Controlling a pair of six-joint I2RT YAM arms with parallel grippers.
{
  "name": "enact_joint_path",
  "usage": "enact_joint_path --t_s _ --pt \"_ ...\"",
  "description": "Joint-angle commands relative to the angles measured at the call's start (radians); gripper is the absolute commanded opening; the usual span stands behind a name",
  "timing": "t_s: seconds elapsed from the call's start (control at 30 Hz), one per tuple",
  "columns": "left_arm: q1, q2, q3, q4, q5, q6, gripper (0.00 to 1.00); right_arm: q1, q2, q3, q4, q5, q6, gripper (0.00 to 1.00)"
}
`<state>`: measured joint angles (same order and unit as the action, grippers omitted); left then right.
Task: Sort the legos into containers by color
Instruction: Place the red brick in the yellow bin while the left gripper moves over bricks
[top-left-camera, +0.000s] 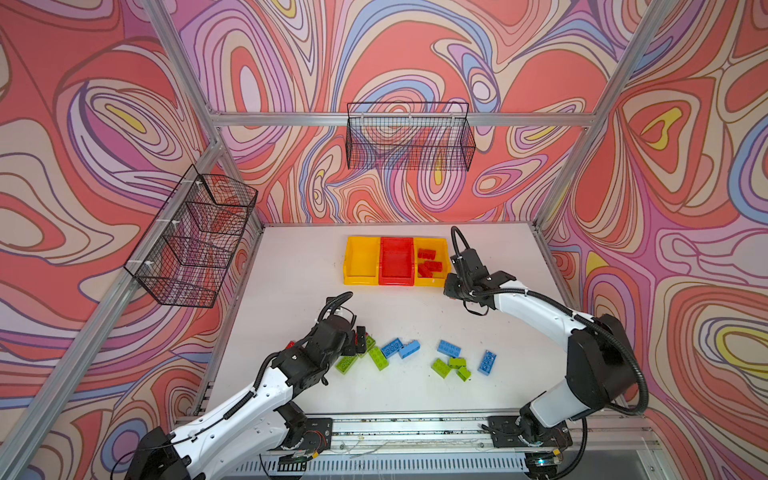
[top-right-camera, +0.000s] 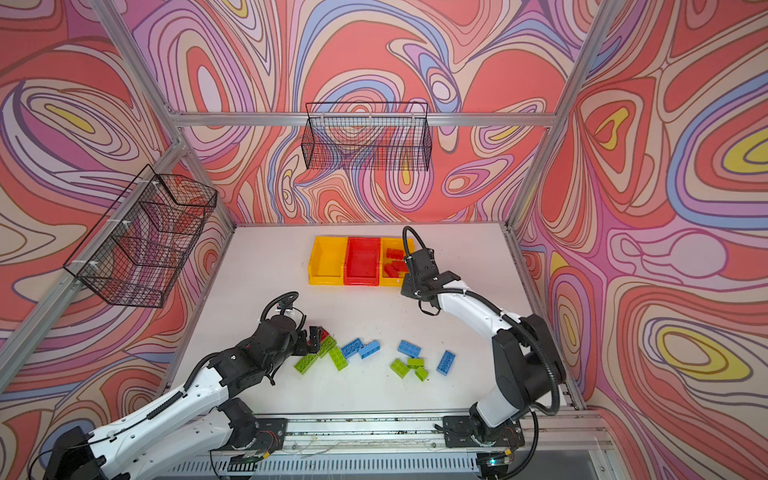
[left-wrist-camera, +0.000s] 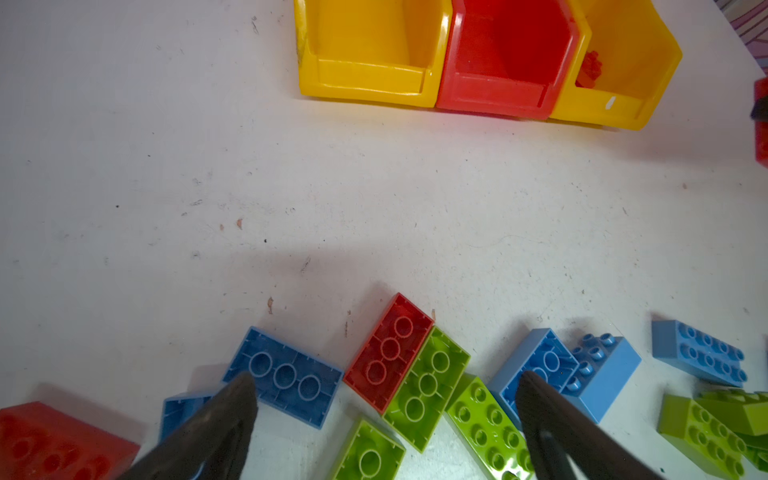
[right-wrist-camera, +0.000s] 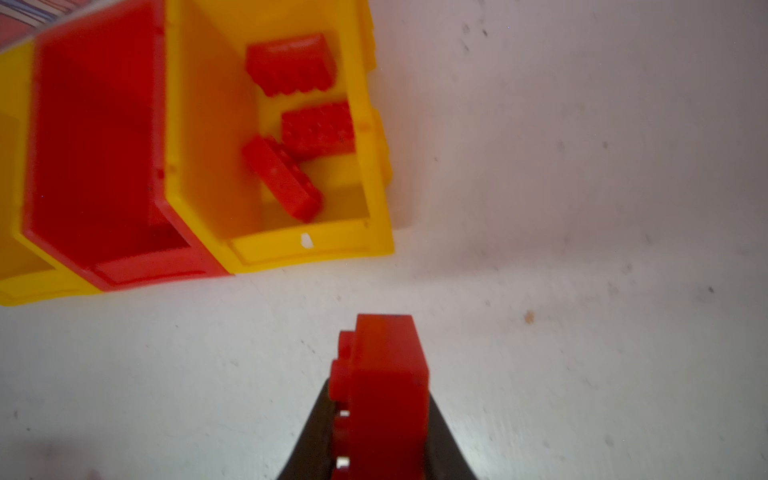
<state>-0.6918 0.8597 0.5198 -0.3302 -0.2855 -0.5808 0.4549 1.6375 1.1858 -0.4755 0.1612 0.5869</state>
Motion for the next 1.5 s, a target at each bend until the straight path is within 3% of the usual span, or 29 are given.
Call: enact_joint_path --t_s 0.0,0.2,0.37,0.53,0.63,0.73,0.9,1.13,1.3,1.47 --pt "0.039 0.032 0.072 -0.128 -0.057 -0.034 1.0 0.005 0.139 0.148 0.006 0.014 -0.092 0.2" --pt "0.157 0.082 0.086 -0.148 0.031 -0.064 1.0 0.004 0.393 0.453 -0.029 0.038 -0.165 0.22" --pt "0.197 0.088 0.092 -0.155 0.046 -0.07 1.0 0.004 0.524 0.57 -0.044 0.066 -0.195 0.28" --pt "0.207 0.094 0.102 -0.193 0.026 -0.08 1.0 -0.004 0.566 0.603 -0.031 0.071 -0.216 0.48" --pt "0.211 0.089 0.104 -0.229 0.0 -0.108 1.0 -0.004 0.533 0.573 0.003 0.053 -0.226 0.71" --pt "0.221 0.068 0.102 -0.289 -0.048 -0.163 1.0 -0.004 0.463 0.51 0.05 0.041 -0.228 0.8" --pt "0.246 0.008 0.09 -0.392 -0.11 -0.27 1.0 0.0 0.344 0.388 0.089 -0.01 -0.22 0.86" --pt "0.328 -0.073 0.056 -0.456 -0.101 -0.371 1.0 0.01 0.194 0.183 0.154 -0.068 -0.213 0.89" --pt "0.457 -0.048 0.017 -0.448 -0.024 -0.431 1.0 0.012 0.13 0.066 0.216 -0.153 -0.201 0.9" --pt "0.497 0.016 -0.043 -0.378 -0.007 -0.461 0.95 0.027 0.129 -0.039 0.299 -0.239 -0.179 0.94"
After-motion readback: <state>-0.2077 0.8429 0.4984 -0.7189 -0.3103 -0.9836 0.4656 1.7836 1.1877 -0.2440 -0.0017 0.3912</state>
